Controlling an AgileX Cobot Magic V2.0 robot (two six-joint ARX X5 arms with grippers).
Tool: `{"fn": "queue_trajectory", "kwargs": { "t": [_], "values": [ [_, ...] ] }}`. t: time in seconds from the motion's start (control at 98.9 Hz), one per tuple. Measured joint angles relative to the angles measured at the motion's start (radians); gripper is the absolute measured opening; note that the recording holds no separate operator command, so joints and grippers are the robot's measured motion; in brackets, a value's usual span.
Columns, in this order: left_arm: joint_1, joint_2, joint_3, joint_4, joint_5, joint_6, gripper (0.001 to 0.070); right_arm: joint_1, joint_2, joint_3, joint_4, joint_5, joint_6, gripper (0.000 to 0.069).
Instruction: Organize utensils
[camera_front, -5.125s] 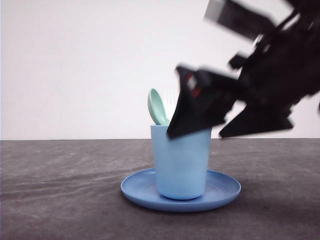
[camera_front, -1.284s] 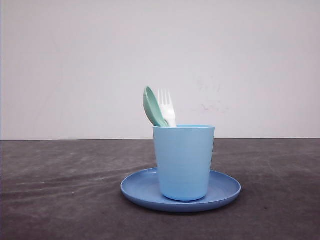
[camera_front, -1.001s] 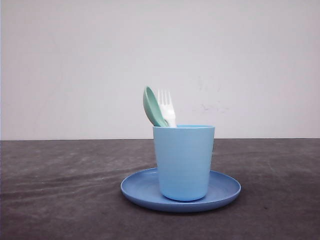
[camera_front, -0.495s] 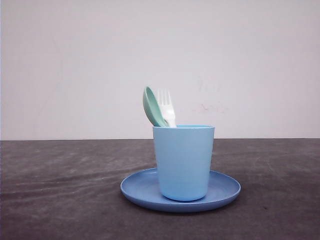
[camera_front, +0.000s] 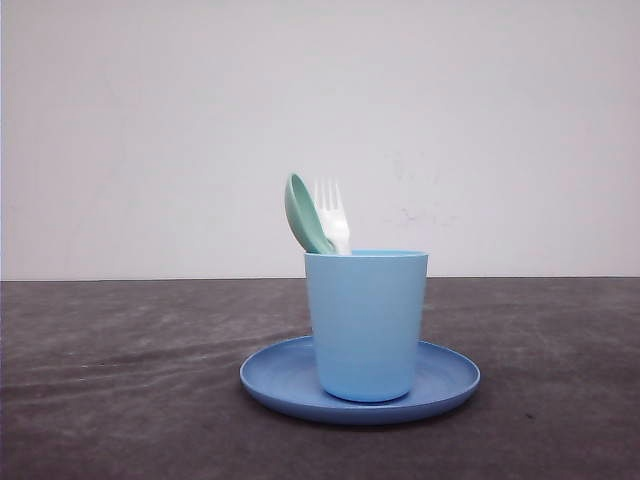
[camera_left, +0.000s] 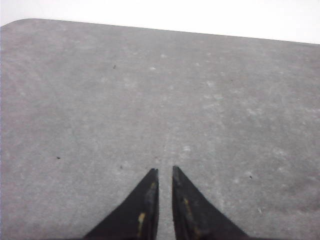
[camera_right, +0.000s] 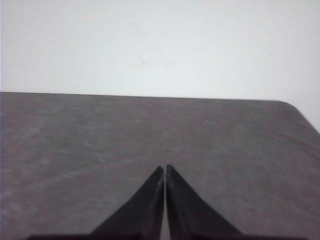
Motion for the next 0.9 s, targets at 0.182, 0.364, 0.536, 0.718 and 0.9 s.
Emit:
{"fn": "queue_trajectory", "kwargs": {
  "t": [0.182,0.364,0.536,0.718,0.9],
  "values": [
    [0.0,0.0,0.0,0.0,0.0,0.0,0.0025,-0.068,-0.134,-0.185,-0.007,-0.038,0.0,0.0007],
    [0.0,0.0,0.0,0.0,0.0,0.0,0.0025,-0.078,-0.195,-0.291,0.003,-0.053,0.0,0.0007],
    [0.0,0.0,0.0,0.0,0.0,0.0,0.0025,-0.078,-0.245,-0.327,-0.001,-0.055,-0.001,0.0007],
    [0.0,0.0,0.0,0.0,0.0,0.0,0.0025,-0.078,-0.253,-0.327,0.002,-0.055,-0.009,0.0007],
    [0.0,0.0,0.0,0.0,0.0,0.0,0.0025,-0.078,-0.253,-0.328,0.01,-0.057,-0.008,0.0007]
  ]
}}
